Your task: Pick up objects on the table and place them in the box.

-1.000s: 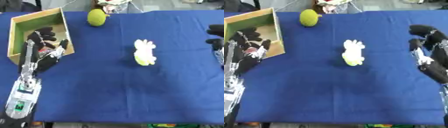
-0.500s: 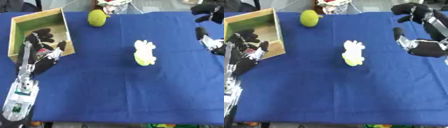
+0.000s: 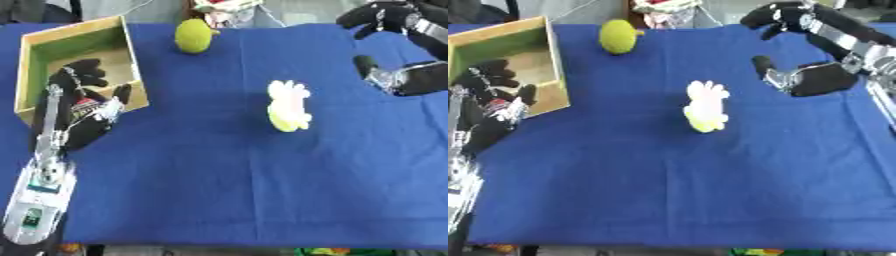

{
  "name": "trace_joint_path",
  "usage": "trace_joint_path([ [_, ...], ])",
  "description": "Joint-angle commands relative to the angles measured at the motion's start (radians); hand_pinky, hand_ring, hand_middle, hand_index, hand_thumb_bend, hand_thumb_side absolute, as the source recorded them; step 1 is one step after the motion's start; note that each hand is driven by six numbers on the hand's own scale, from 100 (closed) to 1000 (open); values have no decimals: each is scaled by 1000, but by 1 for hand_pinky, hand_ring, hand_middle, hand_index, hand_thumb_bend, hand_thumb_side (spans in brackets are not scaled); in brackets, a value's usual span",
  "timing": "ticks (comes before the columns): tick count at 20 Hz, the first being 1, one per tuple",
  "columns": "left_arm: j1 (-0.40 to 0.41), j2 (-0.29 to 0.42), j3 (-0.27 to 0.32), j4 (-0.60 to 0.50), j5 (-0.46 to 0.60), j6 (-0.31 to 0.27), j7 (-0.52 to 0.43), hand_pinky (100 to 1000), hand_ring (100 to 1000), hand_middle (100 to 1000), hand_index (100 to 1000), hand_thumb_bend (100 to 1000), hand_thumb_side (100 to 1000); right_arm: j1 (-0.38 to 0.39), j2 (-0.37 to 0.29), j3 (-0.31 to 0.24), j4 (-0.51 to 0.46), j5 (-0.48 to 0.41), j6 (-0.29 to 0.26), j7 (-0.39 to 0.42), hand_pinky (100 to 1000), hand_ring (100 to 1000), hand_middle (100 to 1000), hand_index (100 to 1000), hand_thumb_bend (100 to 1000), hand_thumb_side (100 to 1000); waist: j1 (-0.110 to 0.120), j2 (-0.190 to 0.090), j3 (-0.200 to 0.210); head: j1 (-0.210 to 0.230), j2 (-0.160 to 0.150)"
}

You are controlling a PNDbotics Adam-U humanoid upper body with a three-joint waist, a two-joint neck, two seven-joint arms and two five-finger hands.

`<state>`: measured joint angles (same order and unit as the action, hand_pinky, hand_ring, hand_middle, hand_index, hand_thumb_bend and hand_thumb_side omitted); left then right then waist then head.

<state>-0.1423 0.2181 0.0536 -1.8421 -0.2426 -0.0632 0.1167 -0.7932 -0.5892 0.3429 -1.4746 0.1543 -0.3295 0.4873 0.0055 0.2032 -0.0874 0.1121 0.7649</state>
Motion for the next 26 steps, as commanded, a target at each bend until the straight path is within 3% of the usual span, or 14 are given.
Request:
trace_joint_path([
  [1, -8, 22, -2, -10, 2, -2, -5, 501, 622, 600, 767, 497, 364, -44, 12, 10, 69, 38, -28, 49, 805, 899, 867, 908, 100, 457, 1, -13, 2, -4, 5],
  [13, -8, 21, -5, -7, 3, -3, -10, 502, 623, 600, 767, 496, 365, -104, 84, 16, 261, 237, -193, 225, 834, 931, 898, 942, 100, 549, 4, -12, 7, -10, 5],
  [26, -11, 19, -6, -8, 5, -4, -13, 503, 623, 601, 768, 493, 365, -126, 156, -15, 390, 411, -263, 188, 876, 982, 955, 980, 100, 543, 8, -9, 18, -17, 5],
])
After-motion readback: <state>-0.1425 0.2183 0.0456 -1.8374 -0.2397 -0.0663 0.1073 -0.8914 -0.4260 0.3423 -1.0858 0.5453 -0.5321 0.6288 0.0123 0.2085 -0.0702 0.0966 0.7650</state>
